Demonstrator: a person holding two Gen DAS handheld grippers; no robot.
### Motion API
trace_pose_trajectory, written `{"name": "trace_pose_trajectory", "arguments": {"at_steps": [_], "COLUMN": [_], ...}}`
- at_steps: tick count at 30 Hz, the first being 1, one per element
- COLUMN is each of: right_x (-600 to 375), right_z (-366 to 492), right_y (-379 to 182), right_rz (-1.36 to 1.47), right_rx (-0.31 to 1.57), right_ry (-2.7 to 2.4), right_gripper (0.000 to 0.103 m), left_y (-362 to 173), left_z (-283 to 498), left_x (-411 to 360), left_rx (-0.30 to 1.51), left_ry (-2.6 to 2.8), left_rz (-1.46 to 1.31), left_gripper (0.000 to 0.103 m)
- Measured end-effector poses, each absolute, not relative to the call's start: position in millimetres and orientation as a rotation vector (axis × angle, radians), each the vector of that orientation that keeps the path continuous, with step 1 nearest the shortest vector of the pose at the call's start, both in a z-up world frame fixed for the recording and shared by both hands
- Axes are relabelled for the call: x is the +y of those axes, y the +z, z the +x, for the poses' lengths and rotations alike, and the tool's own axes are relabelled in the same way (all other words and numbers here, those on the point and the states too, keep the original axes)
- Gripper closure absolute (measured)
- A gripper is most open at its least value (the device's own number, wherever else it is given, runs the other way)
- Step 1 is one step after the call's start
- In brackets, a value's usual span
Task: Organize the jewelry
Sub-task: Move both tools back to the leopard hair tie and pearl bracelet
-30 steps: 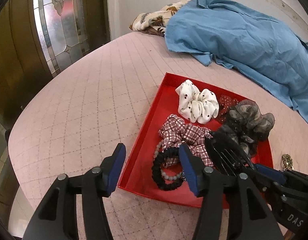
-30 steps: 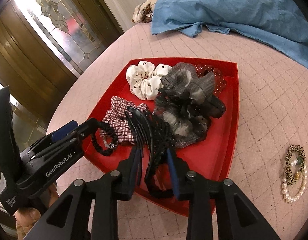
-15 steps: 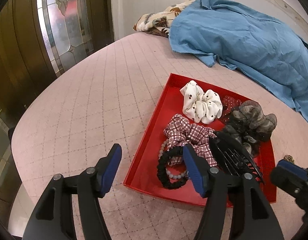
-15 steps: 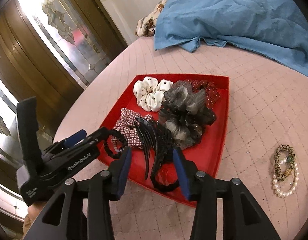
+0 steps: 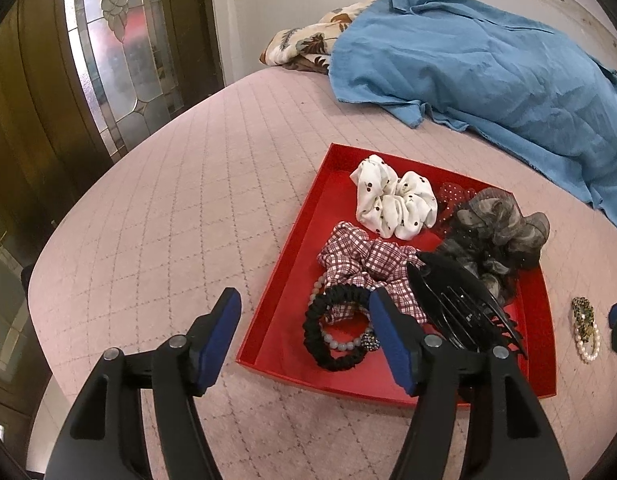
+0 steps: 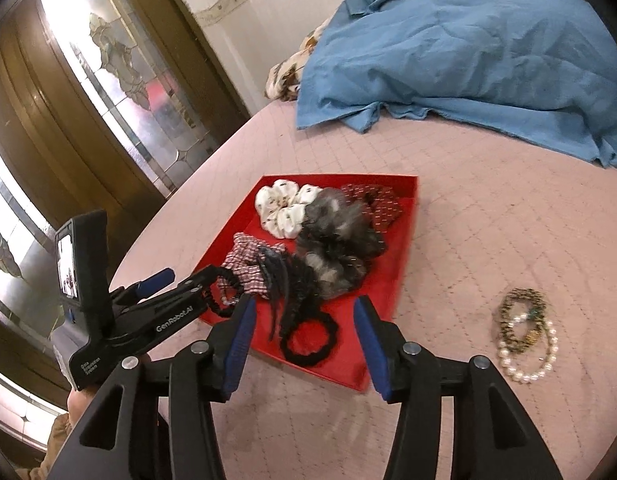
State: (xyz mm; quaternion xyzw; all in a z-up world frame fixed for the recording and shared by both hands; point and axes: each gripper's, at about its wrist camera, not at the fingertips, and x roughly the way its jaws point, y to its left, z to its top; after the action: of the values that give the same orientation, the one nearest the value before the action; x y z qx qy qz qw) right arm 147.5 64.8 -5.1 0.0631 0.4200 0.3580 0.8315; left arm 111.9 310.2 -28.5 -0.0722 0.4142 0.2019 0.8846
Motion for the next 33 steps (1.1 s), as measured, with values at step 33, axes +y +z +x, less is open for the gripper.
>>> {"name": "trace_pose_trajectory", "arguments": {"at_steps": [33], "right_x": [-101], "right_z": [197], "right_y": [-98], "right_rz": [0.168], "right_rx": [0.988], "right_ry": [0.479], "right_gripper": [0.063], "left_y": [31], "left_z": [113], "left_x": [157], "left_rx": [0.747], "left_ry": [0.069], "left_rz": [-0.044], "left_gripper": [0.037]}}
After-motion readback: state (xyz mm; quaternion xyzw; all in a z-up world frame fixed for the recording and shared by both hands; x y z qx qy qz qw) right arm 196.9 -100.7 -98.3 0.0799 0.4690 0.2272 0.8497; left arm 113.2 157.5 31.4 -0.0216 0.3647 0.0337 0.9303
